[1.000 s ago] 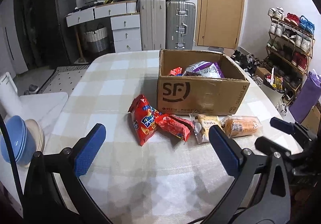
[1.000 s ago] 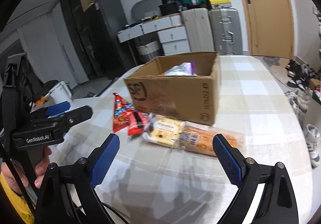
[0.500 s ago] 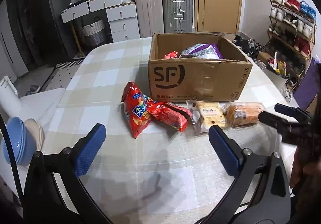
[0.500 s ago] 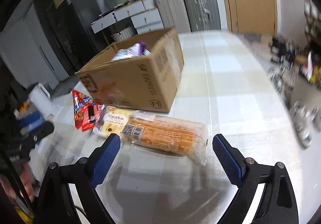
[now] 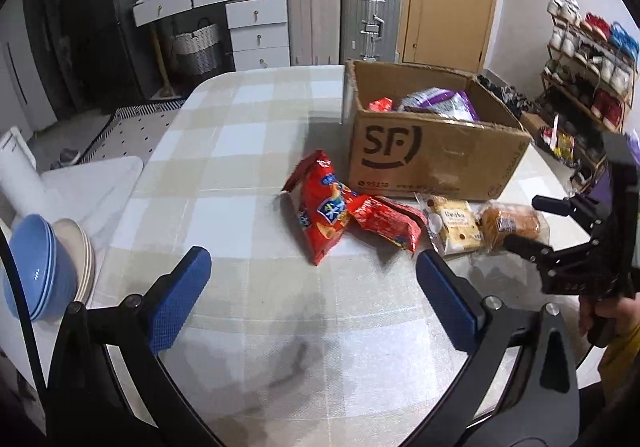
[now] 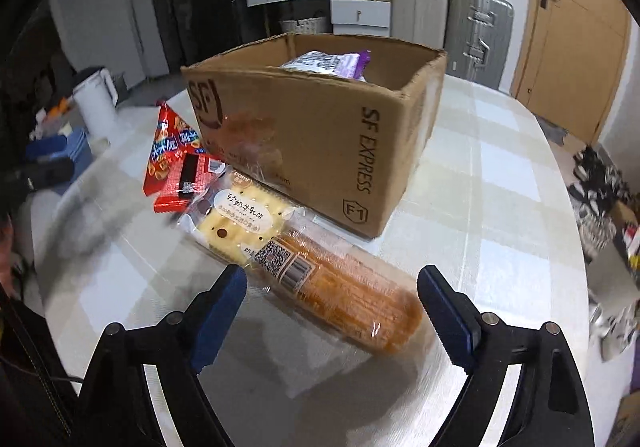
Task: Organize snacks
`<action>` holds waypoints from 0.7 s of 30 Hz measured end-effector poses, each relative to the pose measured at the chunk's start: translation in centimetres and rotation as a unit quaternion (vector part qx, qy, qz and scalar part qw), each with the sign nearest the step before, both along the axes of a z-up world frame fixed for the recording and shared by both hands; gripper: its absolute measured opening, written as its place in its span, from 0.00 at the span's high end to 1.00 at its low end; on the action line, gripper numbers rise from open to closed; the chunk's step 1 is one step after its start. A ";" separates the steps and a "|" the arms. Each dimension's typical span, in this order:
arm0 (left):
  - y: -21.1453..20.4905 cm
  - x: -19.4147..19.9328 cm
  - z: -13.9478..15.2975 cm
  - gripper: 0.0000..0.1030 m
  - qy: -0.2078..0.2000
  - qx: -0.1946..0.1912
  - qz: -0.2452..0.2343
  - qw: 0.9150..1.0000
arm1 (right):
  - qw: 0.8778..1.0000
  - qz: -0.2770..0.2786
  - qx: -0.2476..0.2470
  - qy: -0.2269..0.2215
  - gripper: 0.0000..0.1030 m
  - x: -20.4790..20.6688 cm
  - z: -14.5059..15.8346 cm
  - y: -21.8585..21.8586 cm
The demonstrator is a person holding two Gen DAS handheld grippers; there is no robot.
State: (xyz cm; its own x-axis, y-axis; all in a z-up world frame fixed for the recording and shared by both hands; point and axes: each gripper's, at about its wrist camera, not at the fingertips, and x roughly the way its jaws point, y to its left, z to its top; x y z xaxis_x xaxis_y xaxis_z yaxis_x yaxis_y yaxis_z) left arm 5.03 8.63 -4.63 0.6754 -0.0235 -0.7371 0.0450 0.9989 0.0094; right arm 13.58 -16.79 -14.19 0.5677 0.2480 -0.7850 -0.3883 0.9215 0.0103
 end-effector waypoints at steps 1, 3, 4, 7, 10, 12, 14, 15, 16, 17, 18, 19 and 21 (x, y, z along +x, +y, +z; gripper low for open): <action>0.3 0.0 0.1 0.01 0.000 -0.004 0.002 1.000 | 1.000 0.002 -0.005 0.000 0.13 0.1 -0.1 0.1; 0.7 0.1 0.1 0.01 0.004 -0.014 0.003 1.000 | 1.000 0.007 -0.023 0.005 0.13 0.6 -0.6 0.6; 0.8 0.2 0.1 0.01 0.006 -0.018 0.002 1.000 | 0.999 0.010 -0.032 0.008 0.13 0.9 -1.0 1.0; 0.8 0.3 -0.2 0.01 0.012 -0.019 0.003 1.000 | 0.998 0.024 -0.057 0.020 0.18 1.4 -1.9 1.8; 0.7 0.4 -0.5 0.01 0.015 -0.011 0.002 1.000 | 0.998 0.029 -0.053 0.033 0.25 1.8 -2.2 1.8; 0.6 0.5 -0.7 0.01 0.018 -0.006 0.002 1.000 | 0.998 0.025 -0.051 0.038 0.34 2.0 -2.3 1.6; 0.6 0.6 -0.8 0.01 0.020 -0.004 0.003 1.000 | 0.998 0.019 -0.043 0.048 0.40 2.2 -2.3 1.2; 0.6 0.7 -0.9 0.01 0.021 -0.004 0.004 1.000 | 0.998 0.018 -0.040 0.051 0.45 2.2 -2.3 1.0; 0.6 0.7 -0.9 0.01 0.022 -0.004 0.004 1.000 | 0.998 0.019 -0.038 0.053 0.49 2.3 -2.2 0.9; 0.7 0.8 -1.0 0.01 0.022 -0.005 0.003 1.000 | 0.998 0.023 -0.029 0.060 0.51 2.3 -2.1 0.8; 0.7 0.8 -1.0 0.01 0.022 -0.005 0.003 1.000 | 0.997 0.025 -0.022 0.065 0.53 2.2 -2.1 0.6; 0.7 0.8 -1.0 0.01 0.021 -0.003 0.005 1.000 | 0.997 0.025 -0.018 0.067 0.57 2.0 -2.0 0.5; 0.9 0.9 -1.0 0.01 0.021 0.001 0.008 1.000 | 0.997 0.028 -0.013 0.069 0.59 1.5 -1.8 0.3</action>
State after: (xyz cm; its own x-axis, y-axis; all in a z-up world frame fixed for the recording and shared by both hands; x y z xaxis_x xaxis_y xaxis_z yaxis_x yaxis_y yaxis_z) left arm 5.89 9.49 -5.67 0.6437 -0.0116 -0.7652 0.0297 0.9995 0.0099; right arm 15.05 -16.45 -15.98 0.4388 0.2546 -0.8617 -0.4356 0.8991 0.0438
